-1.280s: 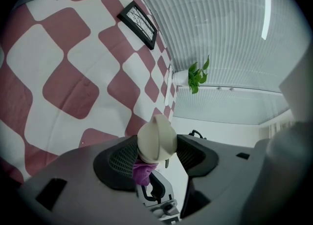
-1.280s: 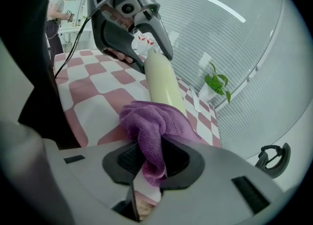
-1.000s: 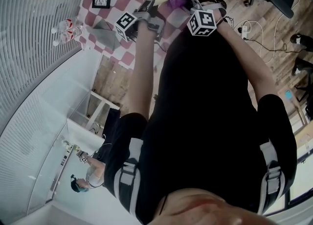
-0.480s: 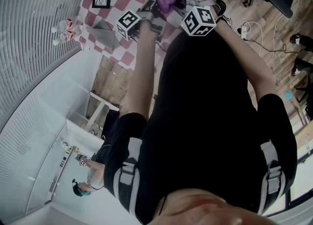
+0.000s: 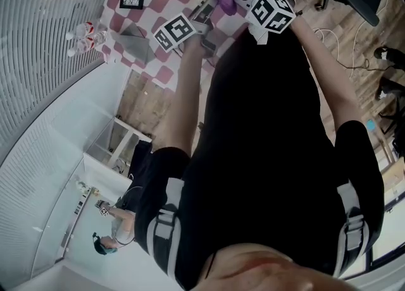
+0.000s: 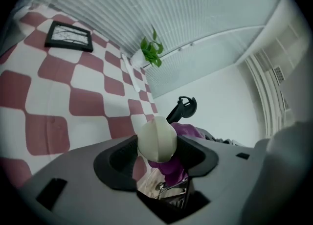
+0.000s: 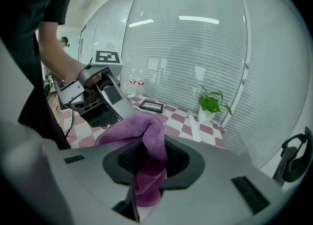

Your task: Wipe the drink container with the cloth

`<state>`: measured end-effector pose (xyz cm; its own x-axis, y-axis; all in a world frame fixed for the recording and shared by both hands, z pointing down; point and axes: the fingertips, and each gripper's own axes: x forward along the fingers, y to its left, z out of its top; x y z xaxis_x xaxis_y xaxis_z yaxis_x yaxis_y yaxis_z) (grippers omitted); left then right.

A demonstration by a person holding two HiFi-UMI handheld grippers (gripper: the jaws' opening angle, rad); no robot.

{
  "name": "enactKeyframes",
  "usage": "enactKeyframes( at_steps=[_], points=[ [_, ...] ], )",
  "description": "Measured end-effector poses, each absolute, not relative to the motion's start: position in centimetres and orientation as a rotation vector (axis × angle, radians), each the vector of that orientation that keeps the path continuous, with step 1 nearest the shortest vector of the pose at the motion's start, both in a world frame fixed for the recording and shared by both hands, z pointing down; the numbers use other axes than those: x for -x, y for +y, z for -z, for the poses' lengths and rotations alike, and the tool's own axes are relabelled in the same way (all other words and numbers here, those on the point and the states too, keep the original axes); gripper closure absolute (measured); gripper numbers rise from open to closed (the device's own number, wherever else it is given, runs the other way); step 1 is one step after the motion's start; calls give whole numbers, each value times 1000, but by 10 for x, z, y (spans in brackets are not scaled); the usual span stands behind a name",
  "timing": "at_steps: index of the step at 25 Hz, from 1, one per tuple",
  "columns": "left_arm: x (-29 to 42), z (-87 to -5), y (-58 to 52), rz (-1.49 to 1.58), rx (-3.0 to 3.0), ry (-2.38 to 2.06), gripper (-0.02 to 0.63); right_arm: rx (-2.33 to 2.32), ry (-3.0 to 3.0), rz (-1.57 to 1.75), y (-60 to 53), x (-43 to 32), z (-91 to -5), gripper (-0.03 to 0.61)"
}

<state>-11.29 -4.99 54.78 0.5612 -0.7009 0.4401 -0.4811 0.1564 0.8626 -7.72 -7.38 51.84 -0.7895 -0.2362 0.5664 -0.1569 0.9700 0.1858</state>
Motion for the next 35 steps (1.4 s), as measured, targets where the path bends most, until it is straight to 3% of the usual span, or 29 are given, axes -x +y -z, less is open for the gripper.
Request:
enactKeyframes(
  at_steps=[11,17,26,35],
  points=[
    [86,-530,-50,-100,-1901,-1069,345,-479,-2411,-217,-96,0,-577,477],
    [75,-523,-54,-178,-2019,-1078,345,-657,-2164,-208,-104,-55,-623,477],
    [70,-511,-69,-191,-2093,-1111,347,-927,-2276,-276,-112,-74,-566,479],
    [110,-494,-87,-96,-2022,-1241,347,-1093,-2333,-330,-113,-90,-525,479]
  ],
)
